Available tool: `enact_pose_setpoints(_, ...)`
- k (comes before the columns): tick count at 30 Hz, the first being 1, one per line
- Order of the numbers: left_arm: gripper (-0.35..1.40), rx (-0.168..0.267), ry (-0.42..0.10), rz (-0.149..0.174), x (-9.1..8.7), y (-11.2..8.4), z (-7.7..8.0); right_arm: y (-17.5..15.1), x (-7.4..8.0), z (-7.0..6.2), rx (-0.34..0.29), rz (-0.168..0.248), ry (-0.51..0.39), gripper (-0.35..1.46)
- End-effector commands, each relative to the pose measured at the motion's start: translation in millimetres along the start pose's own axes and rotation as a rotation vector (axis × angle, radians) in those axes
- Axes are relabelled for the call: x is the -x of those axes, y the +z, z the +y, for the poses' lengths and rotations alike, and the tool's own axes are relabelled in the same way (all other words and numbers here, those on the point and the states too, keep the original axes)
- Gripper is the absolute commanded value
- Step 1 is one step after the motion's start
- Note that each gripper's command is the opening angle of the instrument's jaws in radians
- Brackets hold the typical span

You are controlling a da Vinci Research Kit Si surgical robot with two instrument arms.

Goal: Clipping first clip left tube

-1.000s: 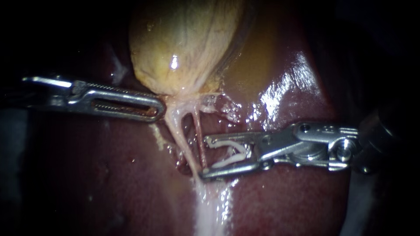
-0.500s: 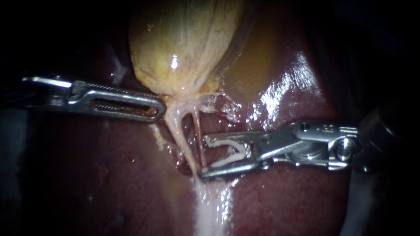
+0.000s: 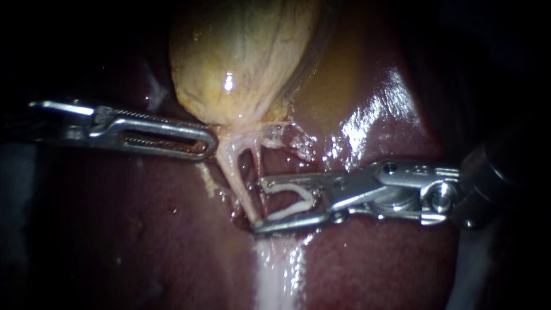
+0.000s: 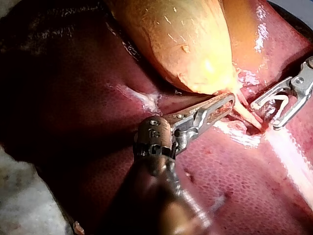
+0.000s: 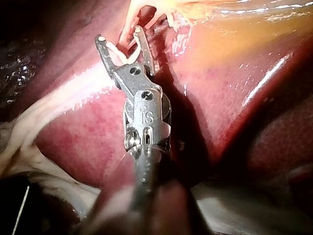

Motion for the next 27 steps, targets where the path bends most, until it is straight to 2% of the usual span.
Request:
enact_pose_setpoints(1, -0.35, 0.0, 0.0, 0.0, 0.0, 0.0, 0.0, 0.1, 0.1, 0.0, -0.001, -0.001, -0.001, 0.49)
enact_pose_setpoints(11, -0.35, 0.0, 0.0, 0.0, 0.0, 0.0, 0.0, 1.2, 1.1, 0.3, -0.001, -0.003, -0.008, 0.49)
enact_pose_setpoints(18, -0.35, 0.0, 0.0, 0.0, 0.0, 0.0, 0.1, 2.8, 2.3, 0.1, -0.023, -0.011, -0.024, 0.49)
enact_pose_setpoints(27, -0.35, 0.0, 0.0, 0.0, 0.0, 0.0, 0.2, 3.6, 2.8, -0.2, -0.057, -0.021, 0.017, 0.49)
